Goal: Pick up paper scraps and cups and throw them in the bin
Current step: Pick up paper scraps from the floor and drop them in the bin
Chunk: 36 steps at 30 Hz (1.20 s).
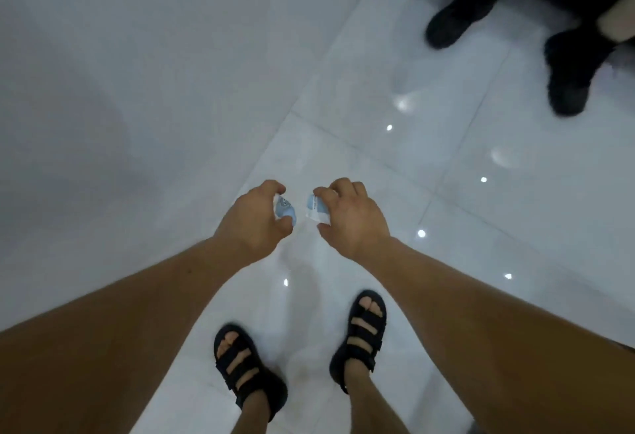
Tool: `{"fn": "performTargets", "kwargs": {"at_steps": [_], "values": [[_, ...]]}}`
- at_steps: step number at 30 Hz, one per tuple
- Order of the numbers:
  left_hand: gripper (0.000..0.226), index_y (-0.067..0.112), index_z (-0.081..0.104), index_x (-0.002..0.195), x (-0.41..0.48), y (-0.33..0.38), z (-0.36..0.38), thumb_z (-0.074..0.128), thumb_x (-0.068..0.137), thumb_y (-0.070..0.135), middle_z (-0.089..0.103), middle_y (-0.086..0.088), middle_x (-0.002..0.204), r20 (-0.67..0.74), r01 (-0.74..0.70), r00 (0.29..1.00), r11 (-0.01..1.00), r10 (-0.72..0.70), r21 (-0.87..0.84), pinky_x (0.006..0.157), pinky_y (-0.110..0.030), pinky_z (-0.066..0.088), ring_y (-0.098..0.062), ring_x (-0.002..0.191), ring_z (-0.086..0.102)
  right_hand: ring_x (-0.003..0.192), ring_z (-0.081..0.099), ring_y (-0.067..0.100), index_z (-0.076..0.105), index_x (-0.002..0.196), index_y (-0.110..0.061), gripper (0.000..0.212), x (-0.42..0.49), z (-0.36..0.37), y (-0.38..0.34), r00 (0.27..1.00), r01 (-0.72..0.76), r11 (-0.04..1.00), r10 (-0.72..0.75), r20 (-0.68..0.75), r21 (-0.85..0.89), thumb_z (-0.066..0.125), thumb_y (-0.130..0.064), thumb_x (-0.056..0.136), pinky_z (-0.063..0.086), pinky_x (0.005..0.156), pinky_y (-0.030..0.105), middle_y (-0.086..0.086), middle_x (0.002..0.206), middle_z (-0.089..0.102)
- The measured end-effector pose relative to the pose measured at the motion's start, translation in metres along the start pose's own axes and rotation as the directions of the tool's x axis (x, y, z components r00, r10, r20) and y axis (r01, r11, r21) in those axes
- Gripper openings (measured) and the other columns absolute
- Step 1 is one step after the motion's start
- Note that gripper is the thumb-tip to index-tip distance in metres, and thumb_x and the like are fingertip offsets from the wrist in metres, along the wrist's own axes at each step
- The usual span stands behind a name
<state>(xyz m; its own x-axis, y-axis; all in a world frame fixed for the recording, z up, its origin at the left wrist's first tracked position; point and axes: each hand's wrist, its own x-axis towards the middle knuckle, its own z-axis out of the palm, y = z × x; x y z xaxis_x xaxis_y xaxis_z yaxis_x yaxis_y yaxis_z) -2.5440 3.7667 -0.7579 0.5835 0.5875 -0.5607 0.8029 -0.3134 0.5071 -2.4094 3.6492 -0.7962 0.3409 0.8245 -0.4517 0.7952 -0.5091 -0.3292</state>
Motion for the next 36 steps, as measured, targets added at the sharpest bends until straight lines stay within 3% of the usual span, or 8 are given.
{"fn": "performTargets", "kwargs": {"at_steps": [8, 12, 15, 20, 27, 36], "values": [[0.056, 0.016, 0.043, 0.138, -0.104, 0.164, -0.098, 0.065, 0.087, 0.026, 0.054, -0.009, 0.132, 0.048, -0.145, 0.989, 0.988, 0.142, 0.046, 0.084, -0.020, 0.036, -0.025, 0.113, 0.055, 0.122, 0.038, 0.024, 0.039, 0.144, -0.026, 0.057, -0.134, -0.184, -0.012, 0.987, -0.123, 0.990, 0.129, -0.095, 0.071, 0.060, -0.031, 0.090, 0.045, 0.093, 0.035, 0.003, 0.136, 0.039], [0.055, 0.016, 0.045, 0.136, -0.149, 0.211, -0.135, 0.066, 0.086, 0.026, 0.056, -0.009, 0.129, 0.025, -0.201, 0.980, 0.979, 0.200, 0.040, 0.083, -0.026, 0.044, -0.027, 0.108, 0.057, 0.123, 0.038, 0.025, 0.039, 0.143, -0.026, 0.057, -0.196, -0.248, -0.027, 0.953, -0.224, 0.970, 0.239, -0.188, 0.096, 0.060, -0.028, 0.090, 0.044, 0.092, 0.035, 0.004, 0.136, 0.040], [0.055, 0.016, 0.045, 0.136, -0.186, 0.228, -0.152, 0.066, 0.087, 0.028, 0.056, -0.009, 0.129, 0.059, -0.290, 0.956, 0.954, 0.286, 0.073, 0.079, -0.024, 0.041, -0.026, 0.106, 0.057, 0.122, 0.038, 0.025, 0.040, 0.144, -0.026, 0.058, -0.250, -0.273, -0.047, 0.911, -0.297, 0.946, 0.321, -0.259, 0.128, 0.061, -0.027, 0.089, 0.045, 0.092, 0.036, 0.004, 0.136, 0.041], [0.057, 0.016, 0.044, 0.137, -0.252, 0.234, -0.170, 0.067, 0.087, 0.028, 0.055, -0.008, 0.129, 0.138, -0.437, 0.895, 0.895, 0.424, 0.089, 0.079, -0.022, 0.038, -0.018, 0.100, 0.053, 0.121, 0.039, 0.025, 0.038, 0.145, -0.027, 0.062, -0.341, -0.281, -0.088, 0.816, -0.409, 0.889, 0.458, -0.353, 0.208, 0.063, -0.031, 0.089, 0.046, 0.091, 0.038, 0.004, 0.134, 0.041], [0.056, 0.015, 0.043, 0.137, -0.337, 0.248, -0.160, 0.066, 0.087, 0.027, 0.055, -0.009, 0.128, 0.295, -0.604, 0.781, 0.787, 0.551, 0.127, 0.081, -0.029, 0.047, -0.023, 0.104, 0.057, 0.122, 0.039, 0.024, 0.039, 0.143, -0.029, 0.058, -0.462, -0.244, -0.135, 0.677, -0.577, 0.751, 0.660, -0.326, 0.321, 0.061, -0.035, 0.090, 0.043, 0.085, 0.032, 0.002, 0.135, 0.041], [0.054, 0.018, 0.044, 0.136, -0.470, 0.298, -0.071, 0.066, 0.087, 0.027, 0.054, -0.007, 0.128, 0.491, -0.818, 0.536, 0.566, 0.687, 0.102, 0.078, -0.031, 0.053, -0.023, 0.100, 0.059, 0.124, 0.038, 0.024, 0.041, 0.142, -0.030, 0.058, -0.634, -0.185, -0.154, 0.373, -0.680, 0.493, 0.870, -0.323, 0.542, 0.062, -0.037, 0.088, 0.043, 0.093, 0.035, 0.001, 0.133, 0.041]]}}
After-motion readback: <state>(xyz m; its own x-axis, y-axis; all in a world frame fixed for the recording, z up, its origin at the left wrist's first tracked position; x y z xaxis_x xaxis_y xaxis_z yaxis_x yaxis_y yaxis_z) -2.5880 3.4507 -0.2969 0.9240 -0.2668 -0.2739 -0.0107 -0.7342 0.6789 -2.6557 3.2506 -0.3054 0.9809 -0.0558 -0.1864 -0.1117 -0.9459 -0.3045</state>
